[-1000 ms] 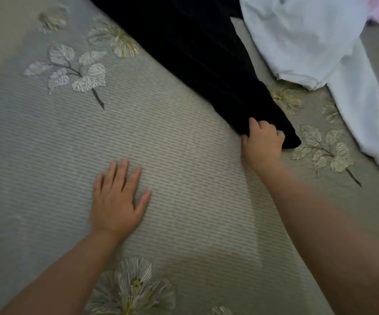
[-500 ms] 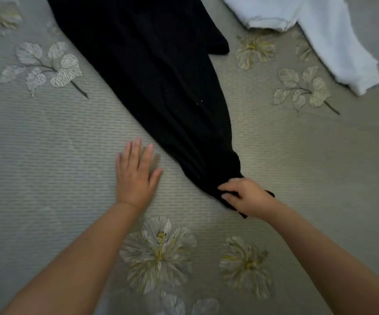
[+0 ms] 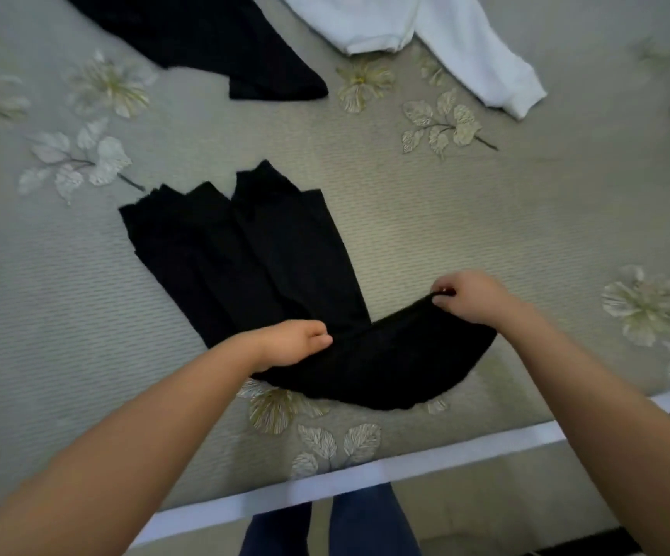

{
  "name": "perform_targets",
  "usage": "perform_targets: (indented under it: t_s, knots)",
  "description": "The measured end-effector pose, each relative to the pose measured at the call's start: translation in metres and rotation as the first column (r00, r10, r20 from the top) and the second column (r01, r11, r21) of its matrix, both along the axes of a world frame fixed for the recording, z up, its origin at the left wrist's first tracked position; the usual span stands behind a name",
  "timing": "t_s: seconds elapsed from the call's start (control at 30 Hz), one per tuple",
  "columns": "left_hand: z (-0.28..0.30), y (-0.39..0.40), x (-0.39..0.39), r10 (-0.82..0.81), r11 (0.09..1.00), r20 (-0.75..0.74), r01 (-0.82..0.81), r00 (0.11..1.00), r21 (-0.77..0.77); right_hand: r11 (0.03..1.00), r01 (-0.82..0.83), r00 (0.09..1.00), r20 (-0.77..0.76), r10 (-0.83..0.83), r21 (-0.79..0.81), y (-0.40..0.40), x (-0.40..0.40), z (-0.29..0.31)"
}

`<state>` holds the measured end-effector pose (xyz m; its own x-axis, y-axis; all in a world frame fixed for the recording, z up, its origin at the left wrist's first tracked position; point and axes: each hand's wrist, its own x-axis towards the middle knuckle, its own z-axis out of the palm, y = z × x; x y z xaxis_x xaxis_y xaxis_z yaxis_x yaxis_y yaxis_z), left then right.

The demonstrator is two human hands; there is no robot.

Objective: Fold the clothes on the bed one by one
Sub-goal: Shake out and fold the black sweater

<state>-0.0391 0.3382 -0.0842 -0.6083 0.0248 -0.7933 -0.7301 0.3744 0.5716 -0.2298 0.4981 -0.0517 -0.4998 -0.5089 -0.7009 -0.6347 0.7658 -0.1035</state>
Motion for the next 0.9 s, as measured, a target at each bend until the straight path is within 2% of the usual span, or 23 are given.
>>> perform_targets:
  t_s: [0.03,0.1,0.13,0.2,0.23,0.27,0.33,0.4,0.43,0.5,0.57,0.6,0.67,0.73,0.83,0.9]
  knots:
    - [0.007,-0.002,0.003,0.166,0.985,-0.015,-0.165,0.986,0.044,0.994,-0.009,0.988,-0.156,-0.008,-0.107,-0.012,0.001,0.001]
    - [0.013,-0.015,0.003,0.486,0.868,-0.159,-0.496,0.859,-0.028,0.927,-0.044,0.909,-0.399,-0.117,-0.374,-0.036,0.006,0.003]
    - [0.015,-0.026,0.003,0.580,0.775,-0.263,-0.622,0.771,-0.112,0.856,-0.069,0.871,-0.450,-0.199,-0.512,-0.047,0.009,0.004]
    - [0.016,-0.054,0.008,0.652,0.582,-0.413,-0.769,0.636,-0.265,0.725,-0.075,0.851,-0.423,-0.311,-0.685,-0.065,0.016,0.002]
    - [0.012,-0.067,0.014,0.656,0.522,-0.424,-0.781,0.624,-0.342,0.711,-0.056,0.871,-0.382,-0.309,-0.701,-0.069,0.019,-0.002]
    - [0.006,-0.078,0.024,0.651,0.502,-0.390,-0.755,0.651,-0.422,0.729,-0.024,0.899,-0.334,-0.284,-0.684,-0.072,0.024,-0.009]
    - [-0.010,-0.086,0.048,0.637,0.546,-0.225,-0.637,0.738,-0.545,0.818,0.061,0.947,-0.227,-0.229,-0.571,-0.072,0.038,-0.029]
    - [-0.022,-0.079,0.073,0.646,0.582,-0.103,-0.575,0.756,-0.575,0.893,0.138,0.975,-0.097,-0.198,-0.429,-0.067,0.059,-0.049]
    - [-0.027,-0.076,0.082,0.657,0.563,-0.114,-0.586,0.745,-0.583,0.902,0.179,0.979,-0.021,-0.203,-0.392,-0.067,0.069,-0.058]
    - [-0.032,-0.069,0.094,0.645,0.488,-0.238,-0.632,0.726,-0.602,0.886,0.250,0.968,0.083,-0.237,-0.391,-0.071,0.086,-0.071]
    - [-0.032,-0.065,0.096,0.603,0.428,-0.394,-0.697,0.694,-0.575,0.843,0.249,0.964,0.044,-0.260,-0.476,-0.079,0.094,-0.080]
    - [-0.030,-0.064,0.092,0.593,0.425,-0.440,-0.726,0.675,-0.540,0.819,0.230,0.966,0.024,-0.256,-0.526,-0.083,0.096,-0.082]
    - [-0.027,-0.064,0.077,0.604,0.486,-0.423,-0.733,0.675,-0.476,0.728,0.256,0.964,0.113,-0.241,-0.636,-0.091,0.095,-0.076]
    - [-0.027,-0.064,0.059,0.667,0.540,-0.321,-0.733,0.673,-0.414,0.681,0.223,0.974,0.188,-0.126,-0.698,-0.093,0.098,-0.059]
    - [-0.030,-0.064,0.048,0.758,0.465,-0.306,-0.807,0.575,-0.364,0.673,-0.012,0.993,0.071,0.097,-0.740,-0.077,0.104,-0.040]
    - [-0.030,-0.066,0.060,0.807,0.374,-0.375,-0.886,0.456,-0.273,0.710,-0.104,0.993,-0.034,0.112,-0.696,-0.059,0.102,-0.033]
